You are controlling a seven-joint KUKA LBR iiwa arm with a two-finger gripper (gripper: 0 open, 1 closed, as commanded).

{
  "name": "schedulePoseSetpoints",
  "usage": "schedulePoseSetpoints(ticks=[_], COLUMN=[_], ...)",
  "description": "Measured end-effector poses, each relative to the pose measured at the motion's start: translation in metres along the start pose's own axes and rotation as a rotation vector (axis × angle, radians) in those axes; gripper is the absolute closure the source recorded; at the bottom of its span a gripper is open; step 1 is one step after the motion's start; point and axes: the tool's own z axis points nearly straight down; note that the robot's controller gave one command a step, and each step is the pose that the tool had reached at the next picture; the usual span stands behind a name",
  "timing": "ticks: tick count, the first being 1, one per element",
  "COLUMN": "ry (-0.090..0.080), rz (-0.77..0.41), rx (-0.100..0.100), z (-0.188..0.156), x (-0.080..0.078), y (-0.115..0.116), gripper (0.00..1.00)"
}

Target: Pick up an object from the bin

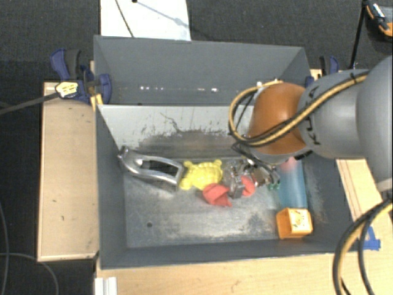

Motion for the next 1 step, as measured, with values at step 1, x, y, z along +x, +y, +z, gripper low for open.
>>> schedulePoseSetpoints(ticks=[1], ry=[0.010], rz=[-0.001], rx=[-0.002], z=[-0.0389], x=[0.0003], y=[-0.0002], gripper=[1.00])
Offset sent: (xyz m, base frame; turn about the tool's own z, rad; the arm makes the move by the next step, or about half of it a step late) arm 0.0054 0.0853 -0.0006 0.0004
